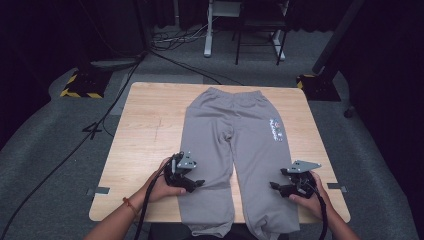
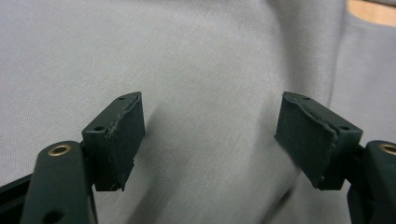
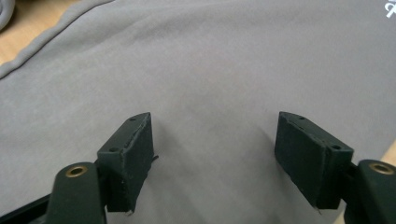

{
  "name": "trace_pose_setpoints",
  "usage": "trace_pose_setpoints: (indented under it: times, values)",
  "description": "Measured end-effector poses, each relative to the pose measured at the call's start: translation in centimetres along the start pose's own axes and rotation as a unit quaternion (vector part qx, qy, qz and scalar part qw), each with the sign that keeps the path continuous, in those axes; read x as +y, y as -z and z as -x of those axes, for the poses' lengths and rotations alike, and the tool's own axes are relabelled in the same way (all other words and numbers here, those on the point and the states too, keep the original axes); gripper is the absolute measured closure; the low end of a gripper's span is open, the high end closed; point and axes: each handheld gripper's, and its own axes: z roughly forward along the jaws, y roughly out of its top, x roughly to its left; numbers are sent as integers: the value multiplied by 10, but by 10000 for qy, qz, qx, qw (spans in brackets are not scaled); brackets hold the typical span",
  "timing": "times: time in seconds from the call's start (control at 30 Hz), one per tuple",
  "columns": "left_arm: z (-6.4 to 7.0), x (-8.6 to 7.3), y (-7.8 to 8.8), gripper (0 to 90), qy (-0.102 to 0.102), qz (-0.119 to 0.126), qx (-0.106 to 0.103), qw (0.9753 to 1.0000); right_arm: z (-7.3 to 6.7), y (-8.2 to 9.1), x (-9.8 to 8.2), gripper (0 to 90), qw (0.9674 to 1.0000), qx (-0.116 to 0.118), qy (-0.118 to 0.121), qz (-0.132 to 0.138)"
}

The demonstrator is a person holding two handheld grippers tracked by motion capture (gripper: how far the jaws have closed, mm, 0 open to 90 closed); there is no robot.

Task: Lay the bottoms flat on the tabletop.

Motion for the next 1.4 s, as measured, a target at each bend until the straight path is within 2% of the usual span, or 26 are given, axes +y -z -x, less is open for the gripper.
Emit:
trace_pose_setpoints:
  times: [0.2, 0.3, 0.4, 0.47, 0.57, 0.63, 0.7, 0.77, 0.83, 0.87, 0.93, 1.0, 1.17, 1.27, 1.37, 1.4]
  values:
    - [14, -14, 13, 245, -15, 5, 9, 10000, -9, 12, -12, 284, 9999, 77, 88, -15]
    - [19, -19, 18, 244, -105, -9, -103, 9999, -13, 18, -18, 283, 9998, 142, 148, -51]
    - [25, -20, 23, 245, -92, -133, -151, 9998, -16, 24, -22, 280, 9995, 195, 228, -107]
    - [27, -19, 23, 247, -41, -150, -112, 9998, -18, 25, -22, 274, 9994, 140, 283, -134]
    - [31, -9, 20, 231, 29, 26, -256, 9997, -15, 24, -16, 281, 9996, 49, 287, -39]
    - [40, 3, 15, 229, -179, 79, -290, 9994, -15, 22, -8, 276, 9995, 173, 258, 17]
    - [52, 18, 7, 230, -436, 61, -379, 9983, -21, 17, 2, 274, 9990, 153, 425, -2]
    - [61, 27, -1, 236, -665, -15, -416, 9969, -28, 12, 9, 272, 9980, 312, 542, -13]
    - [68, 31, -10, 283, -849, -228, -463, 9951, -35, 7, 13, 273, 9969, 357, 691, -98]
    - [71, 31, -16, 290, -902, -439, -473, 9938, -39, 4, 13, 279, 9963, 393, 752, -136]
    - [72, 30, -19, 301, -891, -392, -558, 9937, -45, 0, 12, 282, 9954, 451, 818, -197]
    - [74, 29, -18, 305, -808, -449, -673, 9934, -48, 0, 11, 280, 9952, 473, 824, -247]
    - [82, 23, -16, 304, -917, -326, -805, 9920, -52, 3, 5, 273, 9946, 606, 790, -277]
    - [89, 19, -13, 305, -1105, -340, -954, 9887, -55, 7, 2, 272, 9914, 757, 1018, -324]
    - [97, 16, -8, 304, -1286, -390, -1098, 9848, -57, 9, 0, 272, 9905, 778, 1092, -316]
    - [99, 14, -6, 303, -1494, -450, -1099, 9816, -57, 9, 0, 272, 9902, 809, 1092, -314]
